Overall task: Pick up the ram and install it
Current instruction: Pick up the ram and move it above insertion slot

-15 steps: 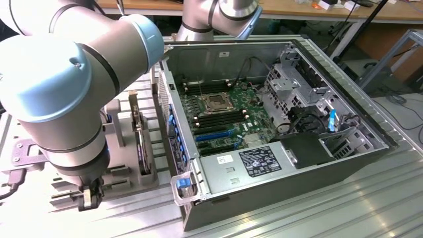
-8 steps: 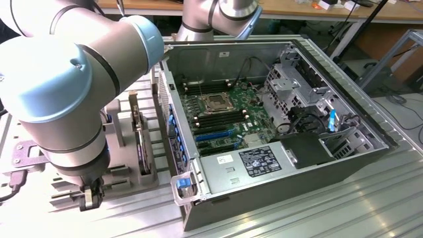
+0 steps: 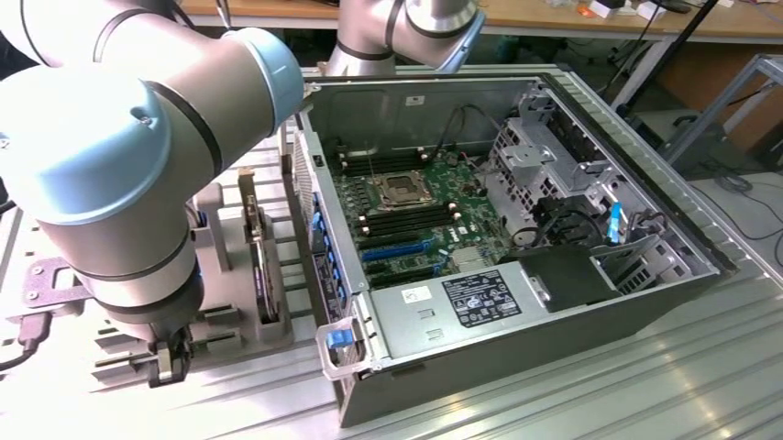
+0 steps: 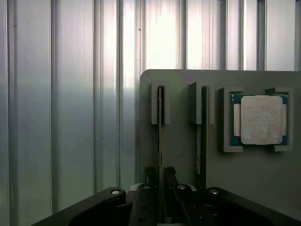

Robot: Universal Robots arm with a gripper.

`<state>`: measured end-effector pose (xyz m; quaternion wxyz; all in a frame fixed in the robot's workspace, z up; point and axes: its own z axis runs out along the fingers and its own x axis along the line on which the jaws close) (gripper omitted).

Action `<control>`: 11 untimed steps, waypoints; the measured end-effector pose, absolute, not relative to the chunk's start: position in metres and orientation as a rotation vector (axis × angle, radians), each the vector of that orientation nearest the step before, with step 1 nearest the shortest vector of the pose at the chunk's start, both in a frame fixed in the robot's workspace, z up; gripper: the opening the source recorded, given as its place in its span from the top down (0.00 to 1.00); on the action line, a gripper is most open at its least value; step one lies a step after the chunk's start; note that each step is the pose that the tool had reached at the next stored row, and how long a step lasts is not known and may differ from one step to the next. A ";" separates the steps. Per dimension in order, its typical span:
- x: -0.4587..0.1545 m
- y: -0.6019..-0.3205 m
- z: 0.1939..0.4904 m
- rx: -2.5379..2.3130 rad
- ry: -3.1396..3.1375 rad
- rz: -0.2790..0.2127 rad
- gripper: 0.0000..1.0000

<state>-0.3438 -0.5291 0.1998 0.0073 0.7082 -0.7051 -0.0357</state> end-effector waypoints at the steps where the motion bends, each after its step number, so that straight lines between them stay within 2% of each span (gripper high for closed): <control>1: -0.344 -0.529 0.200 2.215 -2.205 -0.112 0.80; 2: -0.344 -0.529 0.200 2.215 -2.205 -0.112 0.86; 4: -0.344 -0.529 0.200 2.215 -2.205 -0.112 0.86; 11: -0.344 -0.529 0.256 2.239 -2.179 -0.111 0.86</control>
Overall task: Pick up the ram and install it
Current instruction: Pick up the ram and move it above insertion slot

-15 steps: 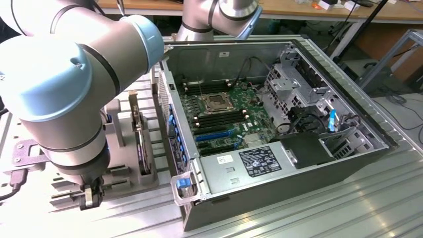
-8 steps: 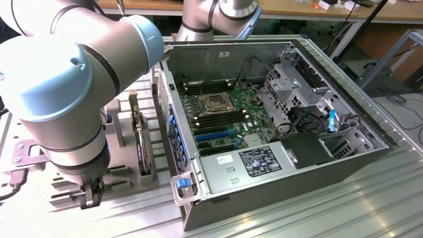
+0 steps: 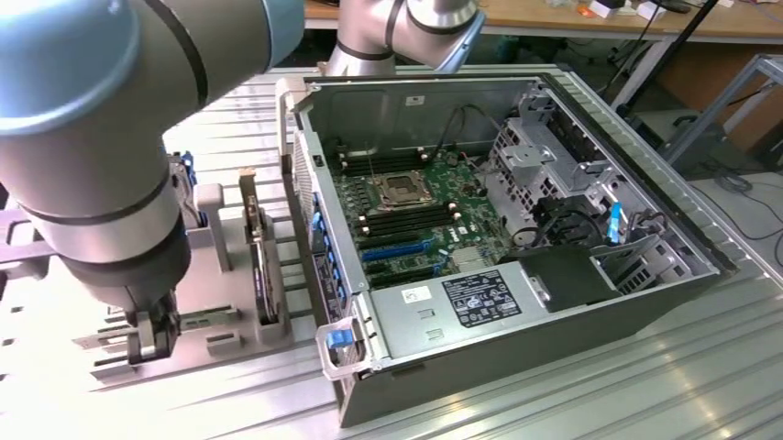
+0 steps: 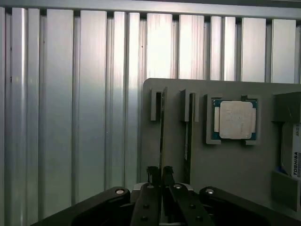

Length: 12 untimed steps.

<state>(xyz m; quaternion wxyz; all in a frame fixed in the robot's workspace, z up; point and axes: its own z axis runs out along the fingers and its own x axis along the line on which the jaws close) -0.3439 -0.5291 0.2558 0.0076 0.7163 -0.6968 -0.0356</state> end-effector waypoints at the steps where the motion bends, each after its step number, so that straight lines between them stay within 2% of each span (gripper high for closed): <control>1: -0.344 -0.529 0.263 2.246 -2.172 -0.111 0.86; 12: -0.339 -0.518 0.330 2.247 -2.165 -0.107 0.86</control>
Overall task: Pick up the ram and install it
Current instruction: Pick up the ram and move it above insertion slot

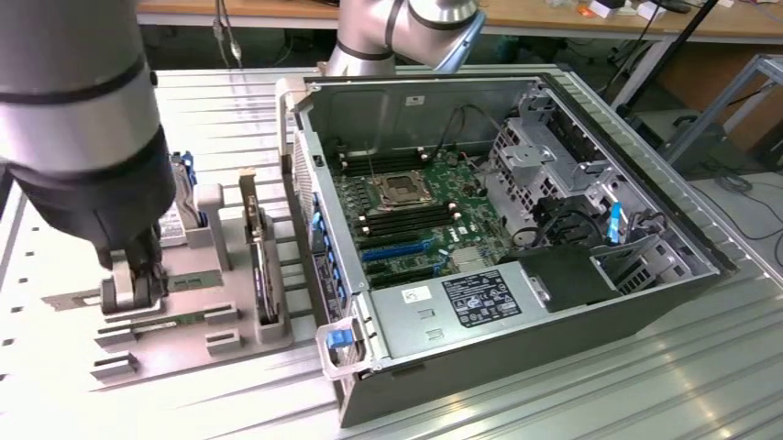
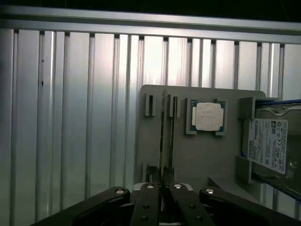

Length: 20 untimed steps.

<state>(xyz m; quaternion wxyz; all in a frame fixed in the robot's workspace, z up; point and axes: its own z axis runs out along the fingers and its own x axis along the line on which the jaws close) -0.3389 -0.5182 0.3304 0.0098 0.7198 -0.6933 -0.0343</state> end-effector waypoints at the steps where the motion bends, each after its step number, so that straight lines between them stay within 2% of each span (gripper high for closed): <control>1: -0.337 -0.511 0.338 2.246 -2.164 -0.105 0.86; 3: -0.330 -0.499 0.352 2.246 -2.163 -0.104 0.86; 20: -0.212 -0.496 0.389 2.245 -2.163 -0.105 0.86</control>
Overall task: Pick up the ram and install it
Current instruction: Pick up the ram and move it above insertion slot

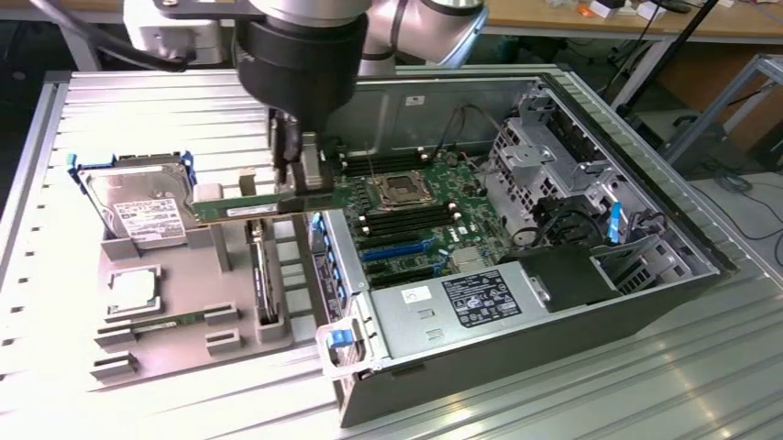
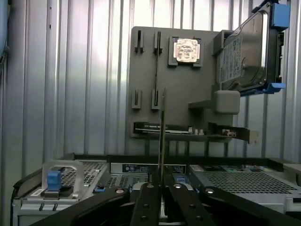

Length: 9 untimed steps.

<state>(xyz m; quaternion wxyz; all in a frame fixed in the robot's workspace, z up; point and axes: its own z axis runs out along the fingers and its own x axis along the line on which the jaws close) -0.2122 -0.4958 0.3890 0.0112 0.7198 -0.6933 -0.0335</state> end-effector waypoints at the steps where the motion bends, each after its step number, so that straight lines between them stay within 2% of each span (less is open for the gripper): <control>1: -0.208 -0.496 0.390 2.245 -2.163 -0.105 0.86; 9: -0.165 -0.495 0.393 2.245 -2.163 -0.106 0.86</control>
